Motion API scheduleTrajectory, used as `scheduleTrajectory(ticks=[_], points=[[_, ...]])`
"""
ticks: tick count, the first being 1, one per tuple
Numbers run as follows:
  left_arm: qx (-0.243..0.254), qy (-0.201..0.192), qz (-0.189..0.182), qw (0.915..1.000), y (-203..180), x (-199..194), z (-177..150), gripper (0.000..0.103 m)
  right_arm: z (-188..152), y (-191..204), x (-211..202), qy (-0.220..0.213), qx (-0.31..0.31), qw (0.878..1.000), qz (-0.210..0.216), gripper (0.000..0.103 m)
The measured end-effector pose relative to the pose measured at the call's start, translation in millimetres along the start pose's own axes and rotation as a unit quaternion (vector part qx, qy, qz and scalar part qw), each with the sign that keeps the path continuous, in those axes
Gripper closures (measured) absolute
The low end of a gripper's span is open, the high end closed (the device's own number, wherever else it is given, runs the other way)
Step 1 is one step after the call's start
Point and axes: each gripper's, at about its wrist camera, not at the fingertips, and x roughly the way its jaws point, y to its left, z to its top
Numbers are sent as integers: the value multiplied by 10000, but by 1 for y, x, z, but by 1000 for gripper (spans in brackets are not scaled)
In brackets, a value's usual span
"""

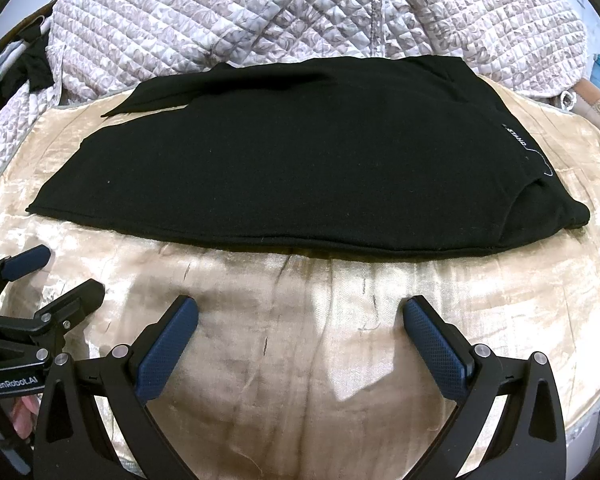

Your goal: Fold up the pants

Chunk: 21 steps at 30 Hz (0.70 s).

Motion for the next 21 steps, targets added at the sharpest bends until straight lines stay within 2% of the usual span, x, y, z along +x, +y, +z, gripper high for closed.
scheduleTrajectory(ticks=[21], points=[[-34, 31, -19, 10000, -4, -3, -2, 0, -2, 0, -2, -17, -16, 10000, -13, 0]])
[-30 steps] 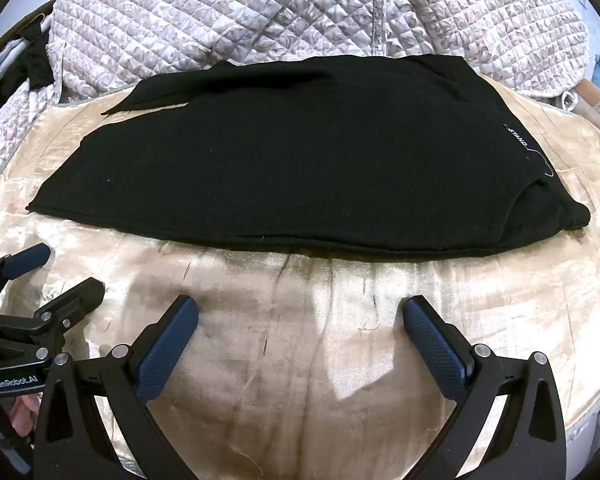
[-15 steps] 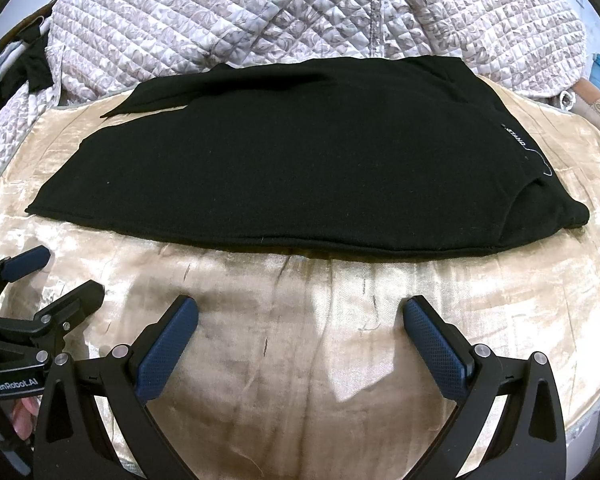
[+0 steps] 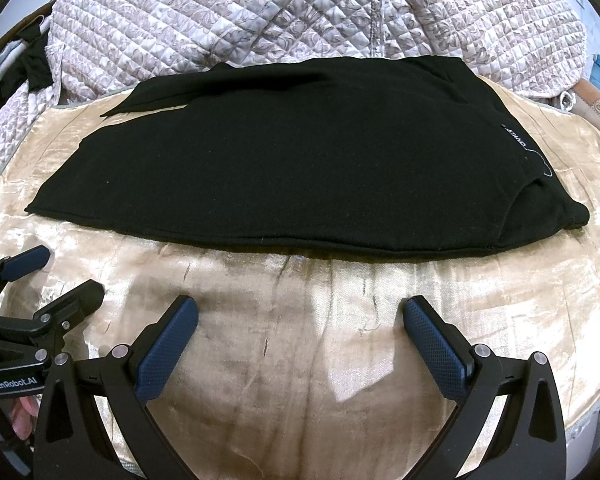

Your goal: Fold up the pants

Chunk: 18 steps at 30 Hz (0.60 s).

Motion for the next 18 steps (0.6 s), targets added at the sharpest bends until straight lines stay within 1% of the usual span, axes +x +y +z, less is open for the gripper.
scheduleTrajectory(ticks=[18], points=[[-5, 6, -3, 10000, 1, 1, 0, 0, 1, 1, 1, 4, -11, 10000, -15, 0]])
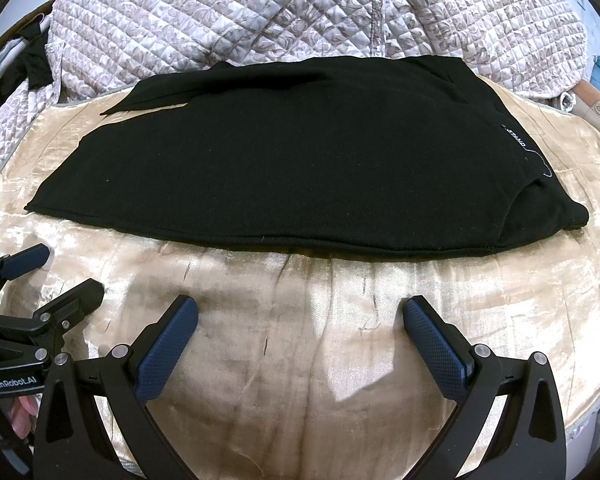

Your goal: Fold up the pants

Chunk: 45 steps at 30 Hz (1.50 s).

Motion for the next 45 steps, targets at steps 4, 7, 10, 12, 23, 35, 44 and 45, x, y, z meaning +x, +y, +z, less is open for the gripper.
scheduleTrajectory(ticks=[4, 7, 10, 12, 23, 35, 44, 45], points=[[1, -1, 1, 10000, 0, 0, 0, 0, 0, 0, 0, 1, 0, 10000, -3, 0], [2, 0, 8, 10000, 0, 0, 0, 0, 0, 0, 0, 2, -4, 10000, -5, 0], [4, 5, 6, 10000, 0, 0, 0, 0, 0, 0, 0, 1, -1, 10000, -5, 0], [0, 4, 4, 10000, 0, 1, 1, 0, 0, -1, 0, 2, -1, 10000, -6, 0], [6, 6, 6, 10000, 0, 1, 2, 0, 0, 0, 0, -2, -1, 10000, -7, 0], [22, -6, 8, 10000, 1, 2, 1, 0, 0, 0, 0, 5, -4, 10000, -11, 0], [23, -20, 0, 10000, 0, 1, 2, 0, 0, 0, 0, 7, -5, 10000, -13, 0], [19, -22, -2, 10000, 1, 1, 2, 0, 0, 0, 0, 6, -8, 10000, -14, 0]])
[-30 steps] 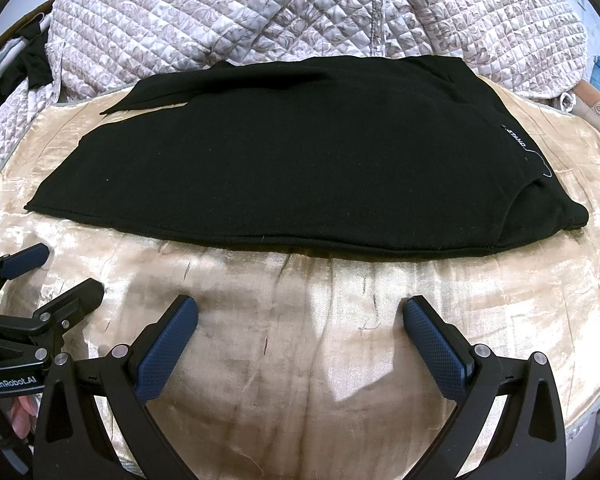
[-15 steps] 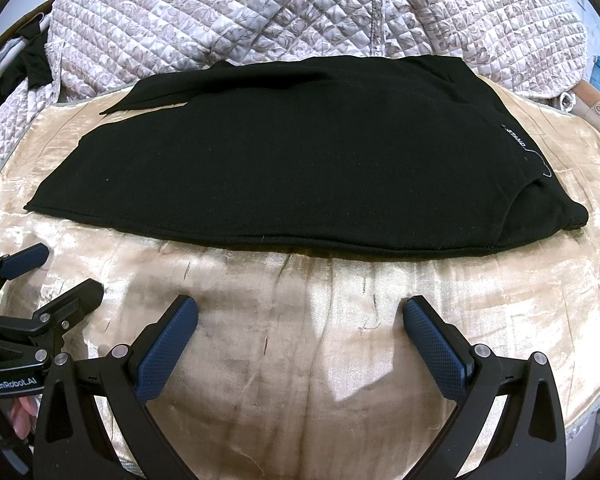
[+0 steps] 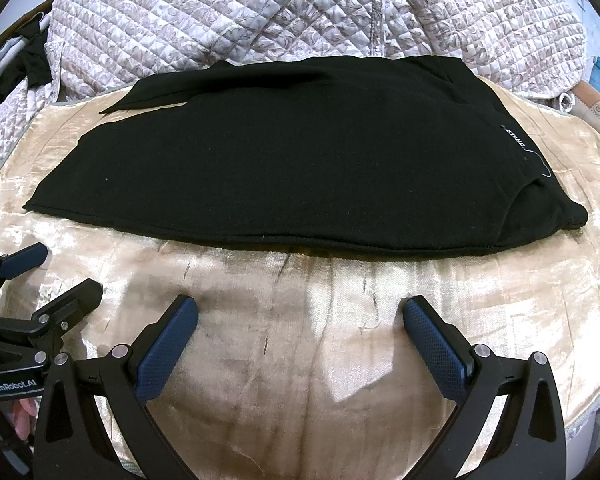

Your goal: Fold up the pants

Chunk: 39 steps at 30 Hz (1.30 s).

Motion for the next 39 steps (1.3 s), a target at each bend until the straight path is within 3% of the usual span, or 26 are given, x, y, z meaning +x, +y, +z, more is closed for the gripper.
scheduleTrajectory(ticks=[39], points=[[22, -12, 8, 10000, -3, -3, 1, 0, -1, -1, 1, 34, -10, 10000, 15, 0]])
